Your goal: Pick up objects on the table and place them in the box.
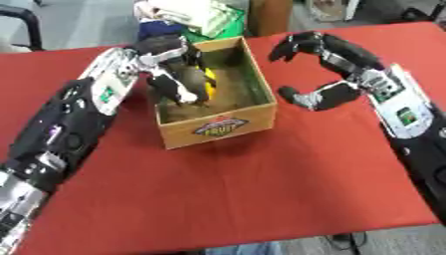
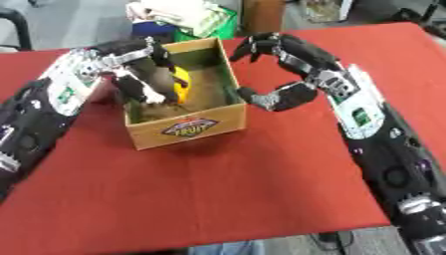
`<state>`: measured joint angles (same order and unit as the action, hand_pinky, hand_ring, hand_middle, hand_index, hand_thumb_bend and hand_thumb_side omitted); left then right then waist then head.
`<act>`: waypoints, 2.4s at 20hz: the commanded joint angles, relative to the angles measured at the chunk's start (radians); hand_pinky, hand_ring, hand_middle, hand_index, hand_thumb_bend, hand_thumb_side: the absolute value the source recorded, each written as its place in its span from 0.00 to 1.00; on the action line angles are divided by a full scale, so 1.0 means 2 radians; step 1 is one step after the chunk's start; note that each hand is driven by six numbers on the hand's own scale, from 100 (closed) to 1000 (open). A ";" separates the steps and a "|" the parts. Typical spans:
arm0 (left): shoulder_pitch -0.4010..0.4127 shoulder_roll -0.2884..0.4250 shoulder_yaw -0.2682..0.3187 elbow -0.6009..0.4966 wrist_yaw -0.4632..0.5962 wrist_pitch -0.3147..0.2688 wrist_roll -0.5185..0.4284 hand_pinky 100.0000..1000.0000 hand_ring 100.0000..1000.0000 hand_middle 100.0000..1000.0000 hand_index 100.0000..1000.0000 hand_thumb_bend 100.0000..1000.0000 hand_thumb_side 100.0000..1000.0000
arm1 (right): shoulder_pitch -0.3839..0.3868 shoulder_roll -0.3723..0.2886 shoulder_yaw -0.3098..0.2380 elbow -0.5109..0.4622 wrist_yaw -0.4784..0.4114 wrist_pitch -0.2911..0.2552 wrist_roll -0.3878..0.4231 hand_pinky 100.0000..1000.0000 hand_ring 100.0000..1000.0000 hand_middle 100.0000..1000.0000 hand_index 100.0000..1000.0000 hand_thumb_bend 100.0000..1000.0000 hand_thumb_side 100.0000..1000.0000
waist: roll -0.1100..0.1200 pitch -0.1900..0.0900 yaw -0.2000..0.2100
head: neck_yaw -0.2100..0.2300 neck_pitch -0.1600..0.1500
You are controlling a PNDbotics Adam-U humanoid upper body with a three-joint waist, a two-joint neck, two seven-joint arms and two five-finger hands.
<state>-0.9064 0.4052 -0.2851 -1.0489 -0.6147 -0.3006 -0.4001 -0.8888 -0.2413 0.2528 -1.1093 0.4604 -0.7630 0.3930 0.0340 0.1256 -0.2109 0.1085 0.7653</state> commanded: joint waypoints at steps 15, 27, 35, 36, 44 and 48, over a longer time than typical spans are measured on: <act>0.014 0.089 0.063 0.030 -0.014 0.095 0.157 0.73 0.69 0.71 0.80 0.38 0.20 | -0.007 -0.012 -0.003 -0.003 0.001 -0.019 0.019 0.62 0.79 0.69 0.79 0.16 0.48 | 0.002 -0.013 0.010 | -0.011 0.002; 0.019 0.062 0.077 0.131 -0.123 0.097 0.183 0.71 0.69 0.75 0.82 0.60 0.27 | -0.008 -0.010 -0.002 -0.005 0.000 -0.020 0.019 0.62 0.79 0.69 0.79 0.17 0.48 | -0.004 -0.008 0.007 | -0.013 0.002; 0.023 0.050 0.084 0.156 -0.149 0.113 0.205 0.62 0.55 0.62 0.72 0.42 0.21 | -0.007 -0.009 -0.003 -0.007 0.000 -0.021 0.020 0.62 0.79 0.69 0.79 0.18 0.49 | -0.006 -0.004 0.004 | -0.015 0.002; 0.023 0.050 0.085 0.159 -0.153 0.118 0.210 0.61 0.52 0.58 0.70 0.39 0.19 | -0.007 -0.009 -0.003 -0.007 0.001 -0.021 0.020 0.62 0.79 0.69 0.79 0.18 0.49 | -0.006 -0.003 0.003 | -0.015 0.002; 0.023 0.047 0.093 0.163 -0.153 0.158 0.293 0.43 0.18 0.15 0.35 0.05 0.09 | -0.005 -0.009 -0.003 -0.006 0.002 -0.021 0.020 0.62 0.79 0.69 0.79 0.18 0.49 | -0.006 -0.002 0.003 | -0.016 0.002; 0.020 0.046 0.089 0.142 -0.112 0.159 0.323 0.41 0.12 0.07 0.28 0.00 0.09 | -0.005 -0.009 -0.003 -0.005 0.003 -0.021 0.020 0.62 0.79 0.69 0.79 0.18 0.49 | -0.006 -0.003 0.004 | -0.015 0.002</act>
<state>-0.8439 0.4802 -0.1141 -0.7352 -0.8636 0.0173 0.2246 -0.8803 -0.2443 0.2528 -1.1076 0.4643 -0.7633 0.3928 0.0226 0.1354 -0.2036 0.0773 0.7653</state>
